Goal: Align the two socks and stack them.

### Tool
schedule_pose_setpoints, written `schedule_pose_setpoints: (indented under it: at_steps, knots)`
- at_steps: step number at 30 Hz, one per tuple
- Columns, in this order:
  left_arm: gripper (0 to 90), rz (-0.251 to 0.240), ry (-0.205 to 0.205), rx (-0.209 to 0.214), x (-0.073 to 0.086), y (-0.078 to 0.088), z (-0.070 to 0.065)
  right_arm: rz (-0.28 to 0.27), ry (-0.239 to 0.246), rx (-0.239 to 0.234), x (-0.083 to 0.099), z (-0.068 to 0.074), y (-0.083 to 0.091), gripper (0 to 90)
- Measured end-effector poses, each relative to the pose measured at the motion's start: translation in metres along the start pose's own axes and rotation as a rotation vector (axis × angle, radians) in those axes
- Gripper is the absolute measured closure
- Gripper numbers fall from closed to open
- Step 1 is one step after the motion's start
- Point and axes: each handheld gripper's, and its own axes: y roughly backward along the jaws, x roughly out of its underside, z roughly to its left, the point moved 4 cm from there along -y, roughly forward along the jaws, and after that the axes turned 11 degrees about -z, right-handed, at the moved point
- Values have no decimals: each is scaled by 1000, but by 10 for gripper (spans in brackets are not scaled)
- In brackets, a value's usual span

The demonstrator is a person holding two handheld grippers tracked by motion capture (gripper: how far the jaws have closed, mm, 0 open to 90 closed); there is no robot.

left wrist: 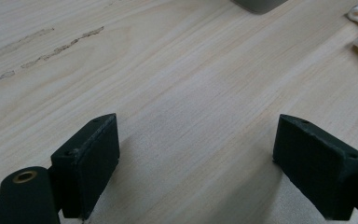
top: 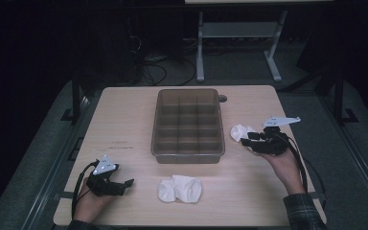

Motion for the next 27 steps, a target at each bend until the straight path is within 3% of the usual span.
schedule_pose_setpoints:
  at_steps: [16, 27]
  knots:
    - [141, -2, 3, 0, 0, 0, 0, 26, -55, 38, -4, -34, -14, 563]
    - [142, 1, 2, -1, 0, 0, 0, 39, -61, 83, -3, -57, -26, 581]
